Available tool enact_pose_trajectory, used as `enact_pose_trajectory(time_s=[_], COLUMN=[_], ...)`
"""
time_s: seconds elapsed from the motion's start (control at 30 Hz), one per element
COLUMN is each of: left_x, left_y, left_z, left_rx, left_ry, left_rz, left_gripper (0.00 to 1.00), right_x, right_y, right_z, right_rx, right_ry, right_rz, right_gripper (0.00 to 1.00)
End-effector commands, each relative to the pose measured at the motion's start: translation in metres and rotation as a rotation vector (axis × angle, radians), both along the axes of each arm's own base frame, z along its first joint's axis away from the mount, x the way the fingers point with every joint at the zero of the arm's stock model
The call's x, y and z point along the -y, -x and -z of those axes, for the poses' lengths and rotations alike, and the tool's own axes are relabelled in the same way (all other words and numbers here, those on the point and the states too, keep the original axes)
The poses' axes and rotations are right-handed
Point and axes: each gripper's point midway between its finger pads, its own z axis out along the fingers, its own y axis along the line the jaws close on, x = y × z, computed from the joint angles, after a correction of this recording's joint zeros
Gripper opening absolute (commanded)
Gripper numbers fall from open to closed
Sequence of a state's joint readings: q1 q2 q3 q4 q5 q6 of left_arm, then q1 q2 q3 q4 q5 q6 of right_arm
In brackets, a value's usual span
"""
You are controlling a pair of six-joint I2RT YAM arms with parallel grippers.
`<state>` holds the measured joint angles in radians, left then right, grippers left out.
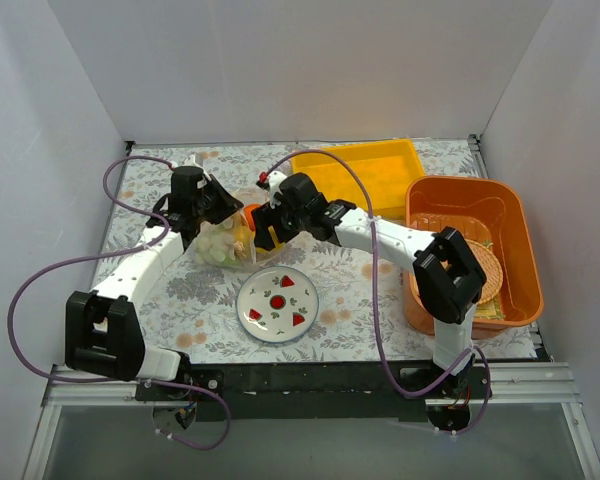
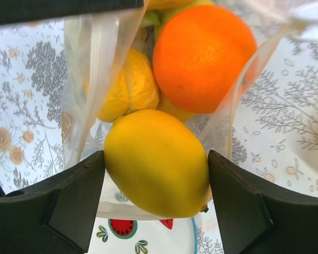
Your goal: Open the zip-top bag and remove the fake food
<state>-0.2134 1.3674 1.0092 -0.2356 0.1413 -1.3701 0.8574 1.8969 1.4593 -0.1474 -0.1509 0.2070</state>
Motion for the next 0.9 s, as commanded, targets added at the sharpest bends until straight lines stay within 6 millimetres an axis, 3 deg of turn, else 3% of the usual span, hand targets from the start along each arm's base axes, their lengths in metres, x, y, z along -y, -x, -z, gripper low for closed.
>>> enact_pose_trajectory(time_s=[0.0, 0.17, 0.47, 0.6, 0.87], left_x=[0.001, -0.003, -0.008, -0.012, -0.014], left_y=[-0.014, -0.019, -0.025, -0.028, -0.03], left_z=[-0.008, 0.003, 0.003, 0.001, -0.006], left_rx=[0.024, -0.005, -0.007, -0.011, -0.004], left_ry=[0.014, 0.012, 0.005, -0.01, -0.023], left_rz=[-0.023, -0.06, -0.111, -0.127, -0.137], left_gripper=[0.0, 0.0, 0.0, 0.0, 0.0], right_x=[0.003, 0.012, 0.035, 0.055, 0.095], right_y=[-0.022, -0.033, -0.047, -0.06, -0.096], right_z=[-0.054, -0.068, -0.088, -0.099, -0.098], right_rx=[0.09, 0.113, 0.143, 0.175, 0.197], right_ry=[-0.051, -0.042, -0.041, -0.026, -0.002], right_rz=[0.073, 0.112, 0.156, 0.202, 0.294], right_gripper=[0.15, 0.14, 0.14, 0.14, 0.14])
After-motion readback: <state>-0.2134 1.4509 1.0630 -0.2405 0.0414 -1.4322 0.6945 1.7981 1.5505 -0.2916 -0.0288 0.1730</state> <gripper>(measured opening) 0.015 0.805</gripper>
